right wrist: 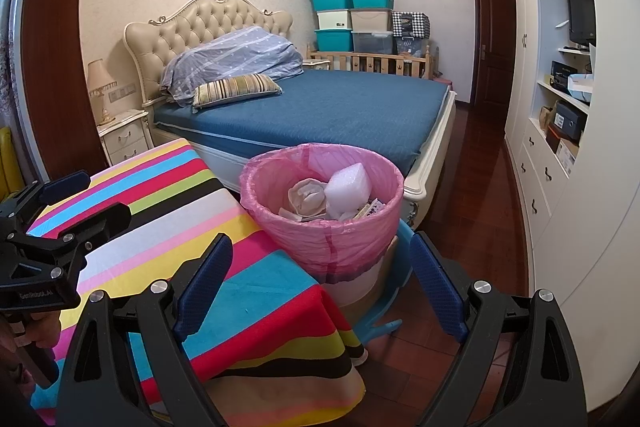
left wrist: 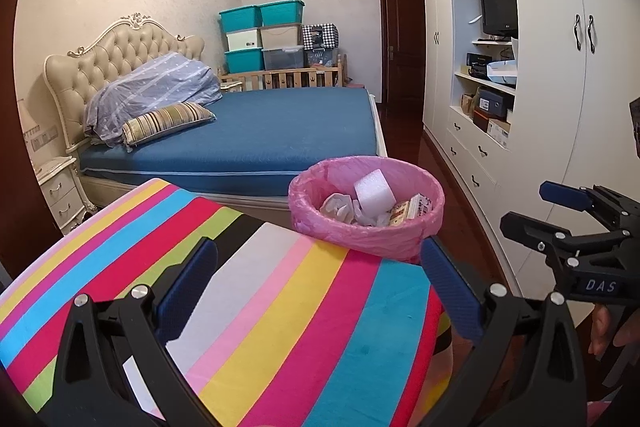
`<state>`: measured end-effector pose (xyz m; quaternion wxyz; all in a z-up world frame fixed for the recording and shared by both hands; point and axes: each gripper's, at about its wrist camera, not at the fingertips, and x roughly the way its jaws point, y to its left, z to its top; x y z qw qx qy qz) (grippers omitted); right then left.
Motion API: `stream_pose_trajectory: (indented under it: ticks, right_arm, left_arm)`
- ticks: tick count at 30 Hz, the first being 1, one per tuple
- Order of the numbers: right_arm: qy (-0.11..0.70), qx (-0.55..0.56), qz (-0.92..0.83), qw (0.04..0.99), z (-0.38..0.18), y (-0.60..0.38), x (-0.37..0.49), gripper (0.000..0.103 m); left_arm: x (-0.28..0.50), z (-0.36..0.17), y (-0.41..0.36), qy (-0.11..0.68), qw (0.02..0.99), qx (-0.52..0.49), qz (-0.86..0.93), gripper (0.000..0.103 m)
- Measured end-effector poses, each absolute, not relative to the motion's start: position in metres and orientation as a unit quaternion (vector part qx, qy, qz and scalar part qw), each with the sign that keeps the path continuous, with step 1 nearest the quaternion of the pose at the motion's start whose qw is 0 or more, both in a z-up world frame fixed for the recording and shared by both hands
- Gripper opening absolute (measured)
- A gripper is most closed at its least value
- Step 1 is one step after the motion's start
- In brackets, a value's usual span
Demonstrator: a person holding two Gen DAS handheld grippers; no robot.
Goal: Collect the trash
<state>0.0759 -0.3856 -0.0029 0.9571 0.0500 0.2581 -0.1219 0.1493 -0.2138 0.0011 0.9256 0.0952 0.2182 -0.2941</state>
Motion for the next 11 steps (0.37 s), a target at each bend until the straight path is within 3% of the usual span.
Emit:
stream_pose_trajectory:
  ticks: [11]
  right_arm:
    - [0.262, 0.044, -0.119, 0.957, -0.007, -0.3814, 0.0766, 0.085]
  left_arm:
    - [0.1467, -0.0032, -0.2092, 0.221, 0.926, 0.103, -0.287, 0.098]
